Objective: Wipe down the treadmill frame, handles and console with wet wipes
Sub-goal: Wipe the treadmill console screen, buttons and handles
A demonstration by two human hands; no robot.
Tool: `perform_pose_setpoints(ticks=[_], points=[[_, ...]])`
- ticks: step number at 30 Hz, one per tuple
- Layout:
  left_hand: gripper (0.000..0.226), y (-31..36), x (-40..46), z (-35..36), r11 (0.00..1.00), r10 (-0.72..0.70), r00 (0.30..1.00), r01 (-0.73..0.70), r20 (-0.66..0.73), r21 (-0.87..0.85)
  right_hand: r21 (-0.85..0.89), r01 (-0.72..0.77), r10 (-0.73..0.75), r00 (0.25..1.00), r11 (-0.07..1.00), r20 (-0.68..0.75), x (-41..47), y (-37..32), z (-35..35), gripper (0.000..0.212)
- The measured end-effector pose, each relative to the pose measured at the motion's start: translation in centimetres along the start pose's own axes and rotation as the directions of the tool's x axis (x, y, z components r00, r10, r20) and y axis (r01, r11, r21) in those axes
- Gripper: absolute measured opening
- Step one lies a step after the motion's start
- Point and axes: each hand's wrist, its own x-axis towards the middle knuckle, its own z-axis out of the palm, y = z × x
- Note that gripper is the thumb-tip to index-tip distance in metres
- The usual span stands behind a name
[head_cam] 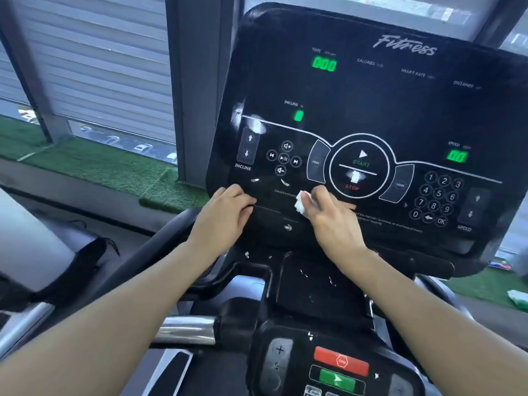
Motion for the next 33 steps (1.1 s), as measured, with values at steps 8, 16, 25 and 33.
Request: perform_pose_setpoints(ticks=[8,16,25,33], points=[[0.023,0.6,-0.5,0.2,0.999,-0.022,1.000,0.023,-0.023,0.039,-0.045,0.031,-0.037,0.987,0.999,-0.155,5.3,-2.5,0.0,0.028],[0.024,0.8,-0.8,0.4,0.999,-0.047,0.998,0.047,-0.041,0.017,-0.015,0.101,-0.102,0.976,0.995,-0.191,0.8,-0.2,1.3,0.033],[0.024,1.1,-0.9,0.3,0.998,-0.058,0.997,0.059,-0.041,0.035,0.012,0.107,-0.101,0.965,0.994,-0.244,4.4,-2.2,1.5,0.038],[0.024,1.1,-0.9,0.6,0.998,-0.062,0.997,0.063,-0.051,0.030,0.040,0.143,-0.128,0.957,0.989,-0.259,3.1,-1.1,1.7,0.027]])
